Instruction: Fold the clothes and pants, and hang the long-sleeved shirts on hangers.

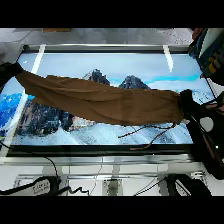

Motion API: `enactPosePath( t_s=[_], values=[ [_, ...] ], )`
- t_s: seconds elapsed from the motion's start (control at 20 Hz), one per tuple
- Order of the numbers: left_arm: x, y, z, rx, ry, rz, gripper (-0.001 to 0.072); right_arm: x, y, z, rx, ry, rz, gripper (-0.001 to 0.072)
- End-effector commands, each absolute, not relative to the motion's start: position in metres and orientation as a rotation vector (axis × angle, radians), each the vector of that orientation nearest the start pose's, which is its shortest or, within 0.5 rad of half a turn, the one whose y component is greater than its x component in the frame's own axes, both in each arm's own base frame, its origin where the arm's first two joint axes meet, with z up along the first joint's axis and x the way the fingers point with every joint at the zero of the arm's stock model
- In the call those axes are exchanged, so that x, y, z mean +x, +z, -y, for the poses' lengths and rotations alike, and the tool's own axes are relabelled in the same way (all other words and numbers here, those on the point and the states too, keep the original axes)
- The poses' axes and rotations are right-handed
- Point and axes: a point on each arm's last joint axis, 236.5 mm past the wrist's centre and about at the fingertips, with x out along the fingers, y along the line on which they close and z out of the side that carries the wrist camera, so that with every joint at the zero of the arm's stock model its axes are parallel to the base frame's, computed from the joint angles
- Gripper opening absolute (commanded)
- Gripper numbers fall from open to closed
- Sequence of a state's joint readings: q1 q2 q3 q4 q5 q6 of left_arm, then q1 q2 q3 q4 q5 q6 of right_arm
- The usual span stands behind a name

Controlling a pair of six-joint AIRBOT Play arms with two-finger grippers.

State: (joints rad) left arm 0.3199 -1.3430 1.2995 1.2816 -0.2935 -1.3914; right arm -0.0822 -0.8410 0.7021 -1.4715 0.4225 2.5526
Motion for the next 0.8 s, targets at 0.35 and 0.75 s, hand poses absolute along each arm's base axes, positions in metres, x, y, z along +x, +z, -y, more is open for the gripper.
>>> enactPosePath(
  t_s=[0.35, 0.75],
  values=[
    [0.572, 0.139, -0.153, -0.142, 0.262, -0.387, 0.0013, 0.447, 0.049, 0.089, 1.280, -0.462, -0.289, 0.0022],
    [0.609, 0.086, -0.156, -0.077, 0.340, -0.587, 0.0014, 0.466, 0.029, 0.094, 1.202, -0.484, -0.362, 0.0022]
  ],
)
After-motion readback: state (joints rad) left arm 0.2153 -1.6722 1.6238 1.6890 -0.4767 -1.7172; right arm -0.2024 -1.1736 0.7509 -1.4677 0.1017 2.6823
